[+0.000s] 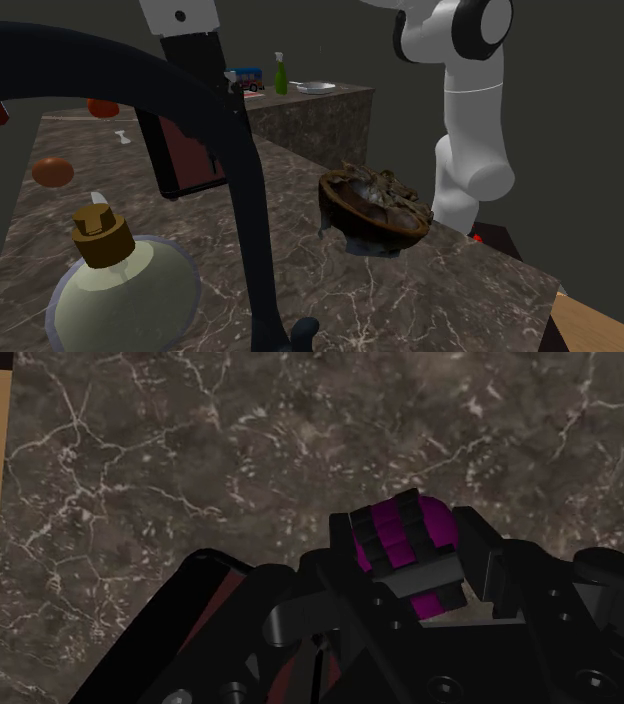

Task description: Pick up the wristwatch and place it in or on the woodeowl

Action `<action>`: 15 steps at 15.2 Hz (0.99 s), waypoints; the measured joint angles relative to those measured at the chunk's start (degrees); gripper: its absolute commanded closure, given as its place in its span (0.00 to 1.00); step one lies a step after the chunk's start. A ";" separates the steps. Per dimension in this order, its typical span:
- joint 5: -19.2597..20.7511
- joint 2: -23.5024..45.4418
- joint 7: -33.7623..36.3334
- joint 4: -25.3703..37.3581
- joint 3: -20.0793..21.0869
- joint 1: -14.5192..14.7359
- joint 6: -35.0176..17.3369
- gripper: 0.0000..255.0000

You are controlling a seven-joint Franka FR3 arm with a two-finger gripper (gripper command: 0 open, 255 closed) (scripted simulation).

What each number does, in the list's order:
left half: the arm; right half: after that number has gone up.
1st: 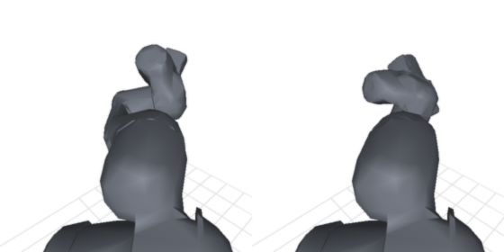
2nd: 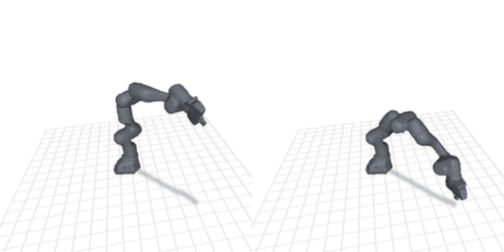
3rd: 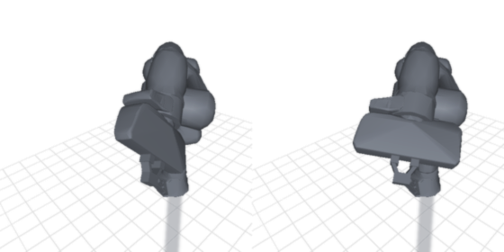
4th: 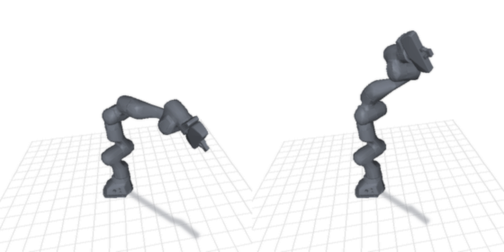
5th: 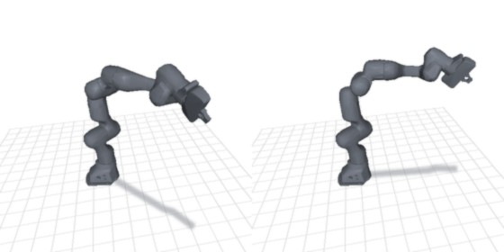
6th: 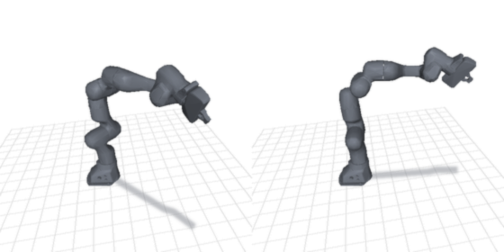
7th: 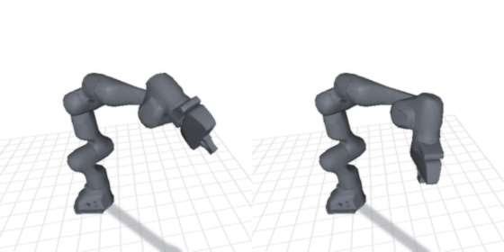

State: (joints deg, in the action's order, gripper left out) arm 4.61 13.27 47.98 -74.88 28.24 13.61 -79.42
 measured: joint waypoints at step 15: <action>-9.04 -20.37 -3.16 -17.51 -1.04 -3.07 0.67 1.00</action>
State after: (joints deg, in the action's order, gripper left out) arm -4.43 -7.10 44.82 -92.40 27.20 10.55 -78.75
